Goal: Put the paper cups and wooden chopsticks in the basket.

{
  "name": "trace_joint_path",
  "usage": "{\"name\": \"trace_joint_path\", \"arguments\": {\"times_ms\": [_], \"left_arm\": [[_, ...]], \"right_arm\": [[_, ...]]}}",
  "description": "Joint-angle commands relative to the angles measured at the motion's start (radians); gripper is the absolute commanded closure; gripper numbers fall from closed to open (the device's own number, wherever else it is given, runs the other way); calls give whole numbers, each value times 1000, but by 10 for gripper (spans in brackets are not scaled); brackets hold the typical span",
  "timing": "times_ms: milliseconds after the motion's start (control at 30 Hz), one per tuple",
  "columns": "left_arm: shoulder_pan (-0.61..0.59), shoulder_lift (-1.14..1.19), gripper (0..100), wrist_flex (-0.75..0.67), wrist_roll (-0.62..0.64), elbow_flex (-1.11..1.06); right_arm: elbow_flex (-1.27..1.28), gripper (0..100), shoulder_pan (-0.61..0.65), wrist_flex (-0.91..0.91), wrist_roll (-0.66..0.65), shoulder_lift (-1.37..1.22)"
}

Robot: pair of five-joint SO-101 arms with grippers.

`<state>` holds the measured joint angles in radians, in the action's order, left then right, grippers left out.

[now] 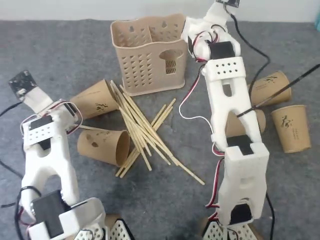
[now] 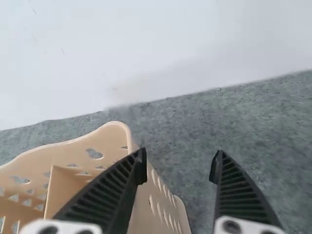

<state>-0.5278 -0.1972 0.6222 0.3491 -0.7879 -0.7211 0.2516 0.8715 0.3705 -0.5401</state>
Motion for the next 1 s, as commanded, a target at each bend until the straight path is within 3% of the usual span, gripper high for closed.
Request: {"name": "trace_joint_path", "arguments": {"times_ms": [0, 267, 700, 800, 967], "left_arm": [[12, -5, 863, -25, -5, 16], [12, -5, 863, -25, -5, 16], [12, -5, 863, -25, -5, 15], [12, -5, 863, -25, -5, 15], [12, -5, 863, -25, -5, 15]], "right_arm": [[-46, 775, 27, 59, -14, 94], [-46, 775, 70, 160, -12, 180], [-12, 776, 77, 128, -20, 128], [-9, 827, 70, 97, -20, 35], [-38, 998, 21, 99, -21, -48]]}}
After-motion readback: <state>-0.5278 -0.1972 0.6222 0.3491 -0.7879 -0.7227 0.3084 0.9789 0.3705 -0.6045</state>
